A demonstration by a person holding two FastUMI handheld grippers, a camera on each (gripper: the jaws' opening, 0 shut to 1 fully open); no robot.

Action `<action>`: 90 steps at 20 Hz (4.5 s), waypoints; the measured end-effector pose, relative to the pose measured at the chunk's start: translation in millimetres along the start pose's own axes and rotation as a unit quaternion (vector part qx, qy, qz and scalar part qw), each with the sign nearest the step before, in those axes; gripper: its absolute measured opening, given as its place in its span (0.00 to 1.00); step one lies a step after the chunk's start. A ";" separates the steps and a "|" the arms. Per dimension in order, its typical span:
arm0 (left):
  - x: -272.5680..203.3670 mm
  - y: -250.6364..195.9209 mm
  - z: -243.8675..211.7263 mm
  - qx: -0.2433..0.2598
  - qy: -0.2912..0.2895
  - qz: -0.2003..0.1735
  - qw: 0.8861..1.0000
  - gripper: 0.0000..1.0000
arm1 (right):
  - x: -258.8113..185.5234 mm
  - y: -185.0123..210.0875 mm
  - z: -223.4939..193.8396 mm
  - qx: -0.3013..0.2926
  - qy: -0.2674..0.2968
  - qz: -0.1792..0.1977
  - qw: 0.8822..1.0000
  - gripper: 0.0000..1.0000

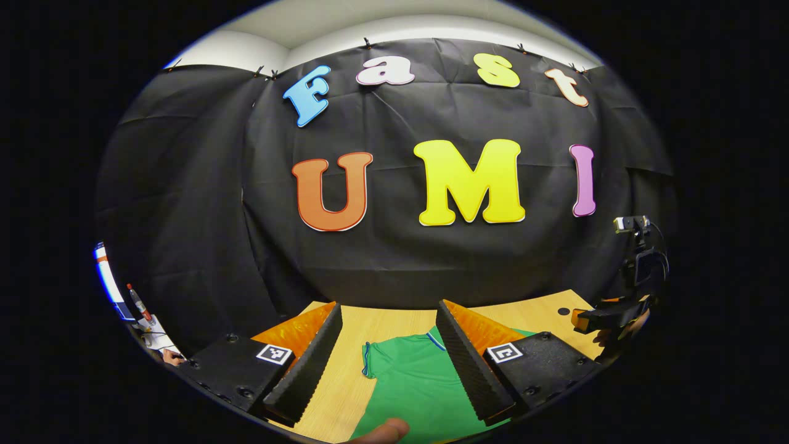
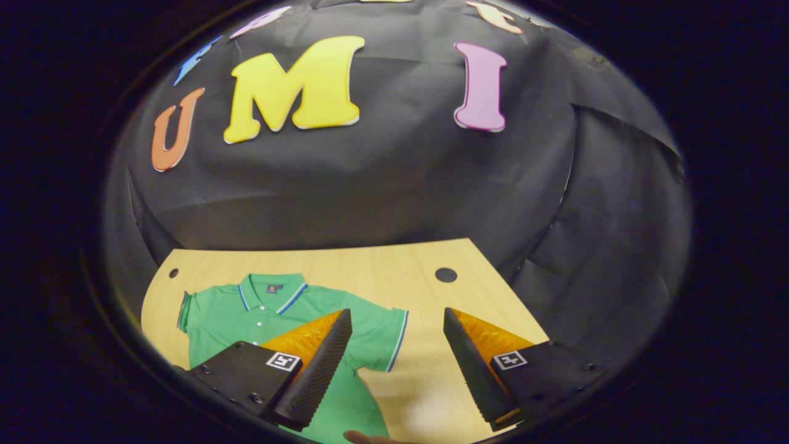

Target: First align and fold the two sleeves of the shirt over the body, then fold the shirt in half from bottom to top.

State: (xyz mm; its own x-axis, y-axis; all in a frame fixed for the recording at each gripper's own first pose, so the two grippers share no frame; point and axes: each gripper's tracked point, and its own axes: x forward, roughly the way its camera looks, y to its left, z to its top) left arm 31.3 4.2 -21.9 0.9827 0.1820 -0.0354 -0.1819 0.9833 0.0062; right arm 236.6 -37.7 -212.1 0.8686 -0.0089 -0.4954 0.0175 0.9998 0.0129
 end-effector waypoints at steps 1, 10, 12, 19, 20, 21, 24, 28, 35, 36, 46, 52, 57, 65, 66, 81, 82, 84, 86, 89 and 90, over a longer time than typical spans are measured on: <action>0.6 2.2 -0.4 0.007 0.001 0.008 1.000 0.99 | 15.4 -4.4 -8.6 0.002 0.018 -0.009 1.000 0.95; 3.0 28.1 -17.7 0.021 0.028 0.059 0.998 1.00 | 116.4 9.7 -85.4 0.007 0.156 -0.016 0.988 0.96; 3.2 32.8 -25.8 0.022 0.036 0.068 0.997 1.00 | 128.1 17.7 -92.0 0.025 0.176 -0.007 0.984 0.97; -1.1 37.3 -66.1 -0.002 0.077 0.078 0.994 1.00 | 151.6 23.8 -99.5 0.089 0.243 0.000 0.966 0.98; -3.3 37.9 -70.0 -0.004 0.080 0.078 0.994 1.00 | 151.9 23.2 -103.7 0.087 0.257 -0.003 0.962 0.88; -4.5 39.6 -72.6 -0.004 0.083 0.080 0.993 1.00 | 153.7 23.0 -102.9 0.077 0.255 -0.006 0.964 0.83; -6.9 49.2 -74.5 -0.004 0.087 0.089 0.992 1.00 | 153.4 22.8 -104.9 0.038 0.267 -0.017 0.963 0.58; -8.5 57.2 -80.4 -0.011 0.094 0.103 0.990 1.00 | 153.9 24.0 -104.9 0.035 0.275 -0.012 0.961 0.37; -26.0 70.1 -83.7 -0.015 0.097 0.118 0.988 1.00 | 154.5 25.5 -102.9 0.006 0.273 0.005 0.962 0.22; -28.3 72.4 -82.8 -0.014 0.097 0.120 0.988 1.00 | 156.2 25.6 -101.5 0.003 0.269 0.008 0.963 0.22; -45.7 87.0 -84.6 -0.018 0.097 0.132 0.986 1.00 | 138.3 33.7 -73.4 0.005 0.236 0.013 0.972 0.06; -55.1 95.1 -82.6 -0.025 0.091 0.135 0.986 1.00 | 114.4 72.0 -48.3 -0.038 0.197 0.038 0.979 0.06; -67.0 109.3 -92.3 -0.035 0.098 0.146 0.984 1.00 | 100.8 121.0 -44.2 -0.092 0.177 0.067 0.978 0.06; -76.2 135.2 -110.4 -0.051 0.111 0.171 0.978 1.00 | 105.8 196.8 -81.8 -0.170 0.187 0.104 0.962 0.06; -76.5 138.2 -114.0 -0.052 0.113 0.173 0.977 1.00 | 106.9 203.2 -85.3 -0.174 0.189 0.107 0.961 0.06; -38.0 136.5 -122.0 -0.068 0.131 0.107 0.983 1.00 | 30.0 245.7 -94.8 -0.122 0.192 0.198 0.954 0.63; -26.7 133.6 -122.2 -0.070 0.132 0.095 0.984 1.00 | 18.4 240.2 -87.3 -0.118 0.185 0.200 0.955 0.67; -3.4 129.0 -124.3 -0.065 0.135 0.073 0.986 1.00 | -6.8 230.3 -71.7 -0.104 0.165 0.213 0.957 0.80; 22.4 121.5 -130.3 -0.059 0.144 0.048 0.987 1.00 | -37.7 224.3 -56.4 -0.084 0.143 0.242 0.956 0.86; 58.1 111.4 -151.8 -0.060 0.172 0.020 0.983 1.00 | -69.5 194.3 -37.7 -0.070 0.097 0.238 0.964 0.97; 68.7 107.5 -160.4 -0.060 0.183 0.013 0.981 1.00 | -79.2 182.2 -33.5 -0.065 0.082 0.226 0.969 0.98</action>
State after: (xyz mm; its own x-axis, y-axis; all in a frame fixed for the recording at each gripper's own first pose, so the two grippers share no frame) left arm 73.4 122.4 -183.9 0.9028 0.1730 -0.3937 -0.2311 0.9673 -0.1049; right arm 154.5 145.9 -199.6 0.6830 0.4225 -0.5958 -0.4180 0.8950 0.1556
